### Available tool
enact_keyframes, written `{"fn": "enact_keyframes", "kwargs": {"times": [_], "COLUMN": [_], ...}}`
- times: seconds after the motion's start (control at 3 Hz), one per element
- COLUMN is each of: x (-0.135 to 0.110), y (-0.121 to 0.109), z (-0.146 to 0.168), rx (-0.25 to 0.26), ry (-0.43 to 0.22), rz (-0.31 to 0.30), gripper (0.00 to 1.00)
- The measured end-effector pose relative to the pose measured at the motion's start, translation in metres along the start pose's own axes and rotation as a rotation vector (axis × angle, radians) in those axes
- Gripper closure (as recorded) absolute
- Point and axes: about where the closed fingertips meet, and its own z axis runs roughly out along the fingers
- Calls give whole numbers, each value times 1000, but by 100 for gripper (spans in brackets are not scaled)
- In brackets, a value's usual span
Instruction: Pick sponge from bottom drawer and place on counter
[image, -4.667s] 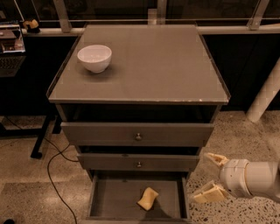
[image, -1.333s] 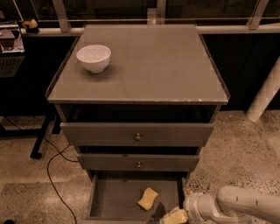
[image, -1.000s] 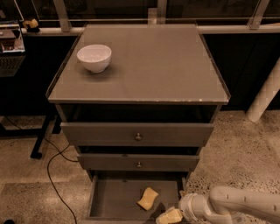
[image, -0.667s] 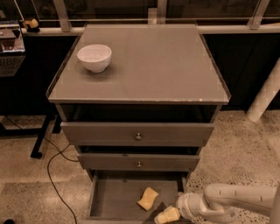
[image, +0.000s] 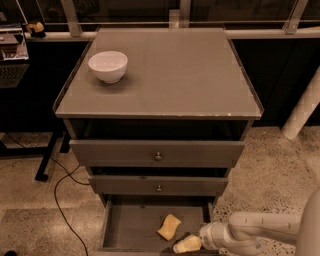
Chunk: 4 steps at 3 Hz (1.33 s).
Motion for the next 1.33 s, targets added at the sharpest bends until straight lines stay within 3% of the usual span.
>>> {"fn": "enact_keyframes", "kwargs": {"times": [0.33, 1.0, 1.33], "x": [-16, -60, -61], "y": [-9, -23, -23], "z": [39, 110, 110], "rx": [52, 136, 136], "ry": [-11, -45, -45], "rz": [83, 183, 183], "gripper": [0, 0, 0]}}
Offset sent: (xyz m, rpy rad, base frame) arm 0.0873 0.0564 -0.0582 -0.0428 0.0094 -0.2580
